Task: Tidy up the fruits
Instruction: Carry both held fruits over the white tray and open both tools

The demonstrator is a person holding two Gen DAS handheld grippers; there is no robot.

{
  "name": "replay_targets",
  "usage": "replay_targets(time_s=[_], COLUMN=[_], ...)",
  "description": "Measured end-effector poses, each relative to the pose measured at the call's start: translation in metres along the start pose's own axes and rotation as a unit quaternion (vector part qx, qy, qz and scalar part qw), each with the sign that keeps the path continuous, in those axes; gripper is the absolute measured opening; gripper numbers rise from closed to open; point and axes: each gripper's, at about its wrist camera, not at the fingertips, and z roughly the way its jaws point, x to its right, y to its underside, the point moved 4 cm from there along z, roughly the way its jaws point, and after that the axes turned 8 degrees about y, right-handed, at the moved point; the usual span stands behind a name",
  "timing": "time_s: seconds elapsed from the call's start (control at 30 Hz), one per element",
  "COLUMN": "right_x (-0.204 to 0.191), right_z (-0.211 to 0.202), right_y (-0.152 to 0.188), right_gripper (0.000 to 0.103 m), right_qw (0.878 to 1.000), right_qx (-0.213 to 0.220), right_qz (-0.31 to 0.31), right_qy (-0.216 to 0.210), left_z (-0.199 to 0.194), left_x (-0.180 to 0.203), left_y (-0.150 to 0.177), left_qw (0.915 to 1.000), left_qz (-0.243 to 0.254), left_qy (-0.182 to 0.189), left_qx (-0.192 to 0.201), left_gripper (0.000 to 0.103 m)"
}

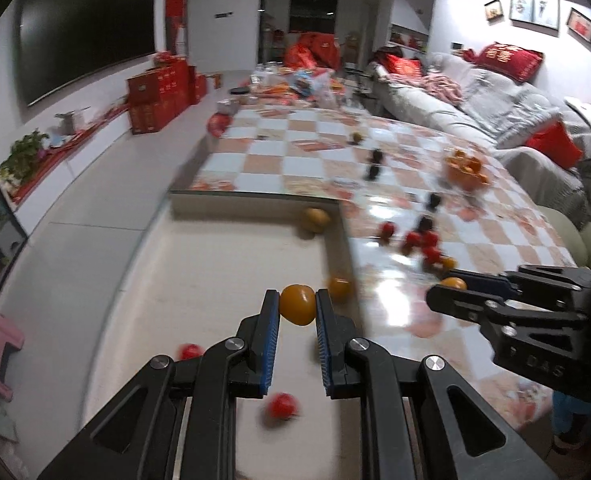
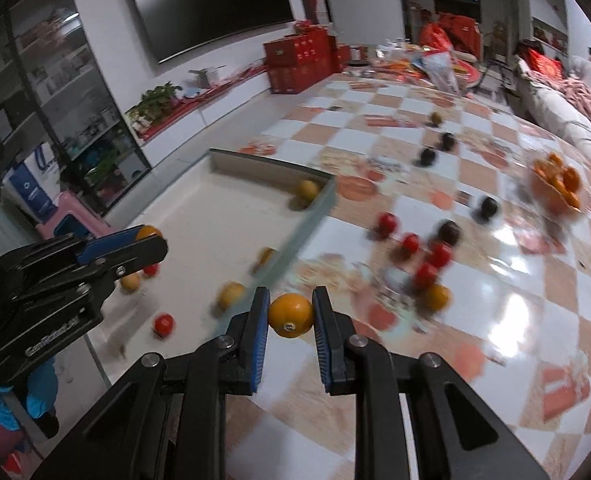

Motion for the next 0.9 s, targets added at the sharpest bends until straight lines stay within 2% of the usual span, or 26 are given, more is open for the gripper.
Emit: replay_targets(time_s=[0.23,0.43,0.63,0.9], right_x=[-0.038,-0.048,-0.05,-0.059], right_z=[0.028,0.056,0.085,0.107], right_y=[-0.022,-0.038,-0.049,-0.039], right_gripper=[0.023,0.023,0.023,0.023], right_qw=[0.999,0.999,0.999,0.997], right_qx=[-0.011,-0.019,-0.027,-0.047], right_qz=[-0.026,-0.033,-0.025,-0.067], right_qy=[-0.017,-0.013,-0.009,0.012], left_z=[0.021,0.052,0.077,0.094], left_x=[-0.049,-0.069,-0.077,-0.08], left_y=[-0.009,-0.018,-0.021,-0.013], left_qw=[0.9987,0.9957,0.9918,0.988], left_qz=[-0.028,-0.047,-0.05,-0.042], left_qy=[-0.036,-0.053,-0.072,-0.086], left_qx=[-0.024,-0.06,-0.093,-0.121], left_gripper=[0.019,0.019,0.019,0.019])
